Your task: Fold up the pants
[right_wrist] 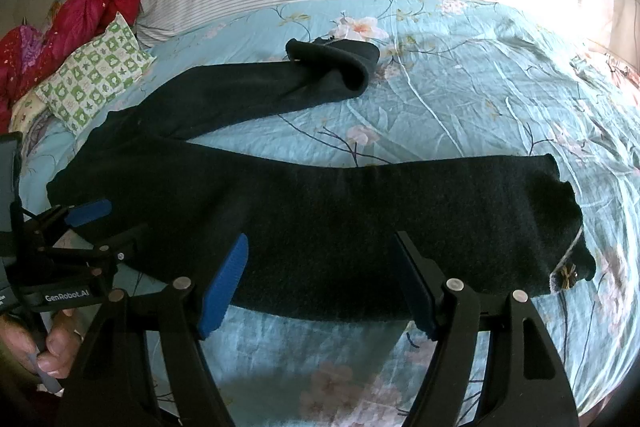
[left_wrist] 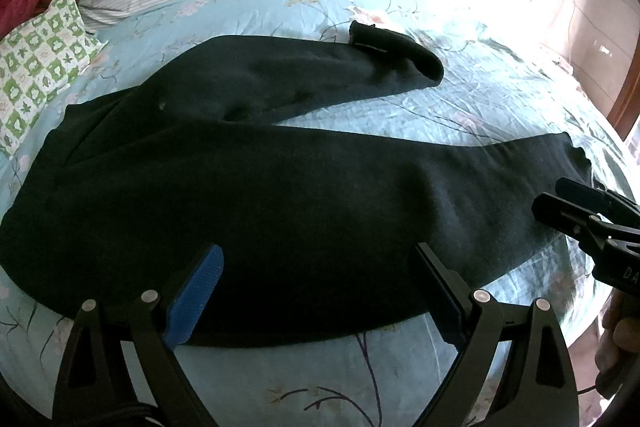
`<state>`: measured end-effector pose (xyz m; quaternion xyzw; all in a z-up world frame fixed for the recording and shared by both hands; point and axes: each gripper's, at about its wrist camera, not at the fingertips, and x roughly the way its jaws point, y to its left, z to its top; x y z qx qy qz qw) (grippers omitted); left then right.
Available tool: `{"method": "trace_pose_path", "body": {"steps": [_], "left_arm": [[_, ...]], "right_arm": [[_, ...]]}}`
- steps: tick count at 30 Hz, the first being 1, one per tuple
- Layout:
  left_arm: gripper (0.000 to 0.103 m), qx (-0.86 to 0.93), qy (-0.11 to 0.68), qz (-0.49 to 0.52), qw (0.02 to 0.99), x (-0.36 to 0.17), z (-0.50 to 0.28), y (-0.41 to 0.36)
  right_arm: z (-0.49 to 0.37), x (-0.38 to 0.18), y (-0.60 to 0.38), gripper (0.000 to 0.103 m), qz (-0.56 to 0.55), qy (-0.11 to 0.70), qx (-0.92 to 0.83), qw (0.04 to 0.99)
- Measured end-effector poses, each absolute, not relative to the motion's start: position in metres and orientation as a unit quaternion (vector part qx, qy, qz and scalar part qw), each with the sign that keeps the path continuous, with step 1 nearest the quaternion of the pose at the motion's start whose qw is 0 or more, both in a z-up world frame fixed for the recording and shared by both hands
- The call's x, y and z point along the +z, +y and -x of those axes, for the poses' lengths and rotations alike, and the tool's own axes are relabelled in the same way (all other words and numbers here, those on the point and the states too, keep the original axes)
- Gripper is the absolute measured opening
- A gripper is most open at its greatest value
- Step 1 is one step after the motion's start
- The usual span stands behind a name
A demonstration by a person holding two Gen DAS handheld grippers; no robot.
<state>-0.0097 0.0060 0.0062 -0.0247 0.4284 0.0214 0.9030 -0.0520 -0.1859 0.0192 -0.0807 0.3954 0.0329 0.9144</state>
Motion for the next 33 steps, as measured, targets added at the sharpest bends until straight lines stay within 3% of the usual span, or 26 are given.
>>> {"method": "trace_pose_path", "body": {"steps": [33], "left_arm": [[0.094, 0.013, 0.434, 0.033, 0.9, 0.015, -0.004, 0.018]], "right_arm": [[0.03, 0.031, -0.179, 0.074, 0.088, 0.394, 0.043, 0.914]]}}
